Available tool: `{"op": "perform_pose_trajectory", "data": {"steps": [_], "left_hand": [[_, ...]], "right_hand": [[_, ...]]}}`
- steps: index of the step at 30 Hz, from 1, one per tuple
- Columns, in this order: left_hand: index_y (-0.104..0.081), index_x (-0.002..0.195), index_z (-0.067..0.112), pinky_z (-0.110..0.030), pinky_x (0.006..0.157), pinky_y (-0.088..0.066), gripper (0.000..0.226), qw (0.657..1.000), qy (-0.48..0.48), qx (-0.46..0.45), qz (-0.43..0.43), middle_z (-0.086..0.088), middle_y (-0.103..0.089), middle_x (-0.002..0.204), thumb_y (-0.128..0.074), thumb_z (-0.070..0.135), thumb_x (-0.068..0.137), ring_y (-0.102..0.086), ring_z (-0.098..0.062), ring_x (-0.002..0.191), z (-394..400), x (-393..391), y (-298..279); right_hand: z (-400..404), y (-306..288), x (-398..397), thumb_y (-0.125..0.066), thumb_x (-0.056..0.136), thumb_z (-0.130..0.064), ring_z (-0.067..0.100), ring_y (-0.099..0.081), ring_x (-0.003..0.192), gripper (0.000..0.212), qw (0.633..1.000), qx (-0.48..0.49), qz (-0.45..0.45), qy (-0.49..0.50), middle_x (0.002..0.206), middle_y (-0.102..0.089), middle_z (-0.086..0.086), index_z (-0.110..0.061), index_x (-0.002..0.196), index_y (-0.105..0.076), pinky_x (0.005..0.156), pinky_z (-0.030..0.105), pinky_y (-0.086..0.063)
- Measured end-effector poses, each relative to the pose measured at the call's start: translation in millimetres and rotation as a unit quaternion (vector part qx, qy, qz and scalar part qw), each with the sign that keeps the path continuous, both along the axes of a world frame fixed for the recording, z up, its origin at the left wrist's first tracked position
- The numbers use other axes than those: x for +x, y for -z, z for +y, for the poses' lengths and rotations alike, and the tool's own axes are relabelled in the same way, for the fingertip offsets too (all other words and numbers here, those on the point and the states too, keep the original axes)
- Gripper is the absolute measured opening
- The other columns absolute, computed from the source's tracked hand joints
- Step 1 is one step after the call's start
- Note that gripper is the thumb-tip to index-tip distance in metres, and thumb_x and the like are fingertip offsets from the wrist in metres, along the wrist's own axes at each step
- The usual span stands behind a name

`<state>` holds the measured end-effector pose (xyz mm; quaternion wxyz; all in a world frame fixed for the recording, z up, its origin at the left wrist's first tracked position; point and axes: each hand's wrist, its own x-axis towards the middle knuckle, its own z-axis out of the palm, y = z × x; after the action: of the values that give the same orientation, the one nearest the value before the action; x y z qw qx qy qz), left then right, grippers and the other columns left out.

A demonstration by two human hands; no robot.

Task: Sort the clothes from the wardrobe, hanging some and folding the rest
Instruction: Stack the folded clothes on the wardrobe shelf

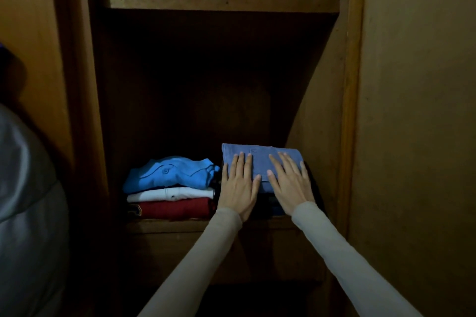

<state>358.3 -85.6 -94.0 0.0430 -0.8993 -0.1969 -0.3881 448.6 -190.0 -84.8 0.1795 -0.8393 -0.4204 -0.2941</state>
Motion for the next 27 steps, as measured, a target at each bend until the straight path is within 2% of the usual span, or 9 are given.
{"op": "perform_pose_trajectory", "data": {"steps": [2, 4, 7, 10, 16, 19, 21, 24, 27], "left_hand": [[-0.011, 0.150, 0.011, -0.037, 0.117, -0.001, 0.087, 0.999, 0.004, -0.018, 0.027, -0.009, -0.015, 0.157, 0.019, 0.052, 0.080, -0.009, -0.021, 0.146, 2.0, 4.3, -2.0], [-0.012, 0.150, 0.011, -0.035, 0.117, -0.002, 0.087, 0.999, 0.002, -0.022, 0.030, -0.008, -0.017, 0.156, 0.016, 0.051, 0.078, -0.010, -0.020, 0.145, 3.3, 6.3, -6.0], [-0.038, 0.141, 0.006, -0.040, 0.114, -0.023, 0.074, 1.000, -0.017, -0.012, 0.017, -0.014, -0.043, 0.144, -0.004, 0.046, 0.090, -0.037, -0.025, 0.136, 7.9, 12.8, -6.9], [-0.061, 0.121, 0.005, -0.041, 0.095, -0.047, 0.055, 1.000, -0.027, 0.002, 0.000, -0.012, -0.065, 0.119, -0.027, 0.038, 0.092, -0.061, -0.025, 0.112, 17.2, 21.3, -7.8], [-0.058, 0.124, 0.005, -0.043, 0.098, -0.044, 0.056, 1.000, -0.017, 0.015, -0.001, -0.013, -0.062, 0.123, -0.027, 0.039, 0.093, -0.058, -0.026, 0.116, 25.8, 27.1, -2.2], [-0.033, 0.144, 0.007, -0.041, 0.115, -0.018, 0.076, 1.000, 0.002, 0.000, 0.020, -0.013, -0.037, 0.147, -0.002, 0.048, 0.088, -0.031, -0.025, 0.139, 23.4, 24.6, -4.6], [-0.016, 0.149, 0.011, -0.038, 0.117, -0.004, 0.085, 0.999, -0.002, -0.014, 0.050, -0.009, -0.020, 0.156, 0.012, 0.052, 0.080, -0.013, -0.021, 0.145, 22.5, 21.3, -7.4], [-0.006, 0.151, 0.013, -0.039, 0.117, -0.001, 0.065, 0.996, -0.004, -0.036, 0.087, -0.007, -0.007, 0.158, -0.004, 0.048, 0.096, -0.002, -0.019, 0.146, 17.9, 14.0, -13.6], [-0.004, 0.151, 0.012, -0.039, 0.117, -0.001, 0.057, 0.993, 0.005, -0.051, 0.110, -0.006, -0.003, 0.159, -0.021, 0.038, 0.102, 0.000, -0.019, 0.146, 9.2, -1.7, -20.0]], "right_hand": [[3.3, -2.9, 4.0, 0.020, 0.072, -0.050, 0.016, -0.016, 0.144, 0.092, 1.000, -0.006, -0.002, 0.001, 0.155, -0.022, 0.004, -0.021, 0.149, -0.021, 0.116, 0.039, -0.010], [7.6, -5.1, 7.2, 0.010, 0.080, -0.049, 0.021, -0.033, 0.137, 0.085, 1.000, 0.011, -0.002, 0.000, 0.147, -0.039, 0.009, -0.016, 0.143, -0.036, 0.111, 0.042, -0.023], [15.6, -5.2, 14.8, -0.019, 0.091, -0.040, 0.027, -0.061, 0.109, 0.061, 0.999, 0.045, -0.021, -0.001, 0.118, -0.064, 0.014, -0.009, 0.119, -0.063, 0.092, 0.046, -0.047], [22.4, -4.9, 20.0, -0.029, 0.090, -0.035, 0.026, -0.067, 0.098, 0.051, 0.998, 0.051, -0.027, 0.005, 0.106, -0.069, 0.012, -0.008, 0.109, -0.068, 0.083, 0.045, -0.052], [26.4, -3.2, 24.6, -0.022, 0.095, -0.038, 0.026, -0.067, 0.099, 0.056, 0.999, 0.028, -0.027, 0.006, 0.107, -0.069, 0.013, -0.008, 0.109, -0.068, 0.083, 0.045, -0.052], [23.9, -4.1, 25.5, -0.012, 0.095, -0.043, 0.028, -0.061, 0.110, 0.067, 1.000, 0.015, -0.018, -0.006, 0.120, -0.063, 0.015, -0.007, 0.120, -0.062, 0.092, 0.047, -0.047], [21.1, -6.6, 23.8, -0.002, 0.089, -0.048, 0.024, -0.040, 0.133, 0.074, 1.000, -0.011, -0.011, -0.012, 0.144, -0.042, 0.012, -0.010, 0.140, -0.040, 0.109, 0.043, -0.028], [13.6, -9.4, 22.4, -0.014, 0.101, -0.044, 0.014, -0.008, 0.145, 0.057, 0.999, -0.039, 0.024, -0.013, 0.158, -0.012, 0.002, -0.016, 0.150, -0.012, 0.116, 0.037, -0.004], [2.0, -10.5, 8.2, -0.019, 0.102, -0.040, 0.012, 0.000, 0.145, 0.056, 0.997, -0.057, 0.058, -0.010, 0.158, -0.003, 0.000, -0.016, 0.151, -0.006, 0.117, 0.038, -0.002]]}}
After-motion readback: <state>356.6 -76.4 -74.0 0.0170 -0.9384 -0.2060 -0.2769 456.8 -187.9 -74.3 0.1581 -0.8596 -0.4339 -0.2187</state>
